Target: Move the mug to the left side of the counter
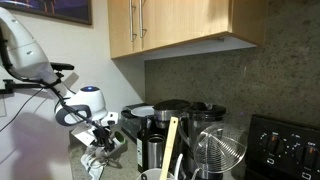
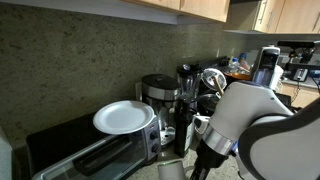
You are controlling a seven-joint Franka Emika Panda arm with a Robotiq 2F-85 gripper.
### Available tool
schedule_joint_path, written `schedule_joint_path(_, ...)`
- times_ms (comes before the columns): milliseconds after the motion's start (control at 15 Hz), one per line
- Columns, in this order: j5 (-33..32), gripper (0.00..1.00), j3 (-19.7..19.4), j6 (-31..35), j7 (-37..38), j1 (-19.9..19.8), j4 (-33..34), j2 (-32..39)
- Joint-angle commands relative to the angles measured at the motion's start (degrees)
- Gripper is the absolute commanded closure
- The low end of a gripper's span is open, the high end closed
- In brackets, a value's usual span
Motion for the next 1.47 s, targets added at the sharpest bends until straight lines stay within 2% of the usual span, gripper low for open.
schedule_joint_path(0, -8.0, 0.98, 1.1, -6.0, 8.7, -1.4, 1.7, -3.0)
schedule_joint_path(333, -18.5, 1.0, 5.6, -15.3, 17.2, -6.4, 7.1, -1.1)
schedule_joint_path(600, -24.7, 0.98, 8.9, -20.6, 20.4, -9.6, 11.8, 1.0)
schedule_joint_path(1000, -30.8, 0.98, 12.5, -26.1, 22.7, -13.3, 15.9, 3.8)
schedule_joint_path(1400, -34.1, 0.98, 13.8, -29.2, 24.9, -13.9, 17.2, 6.7)
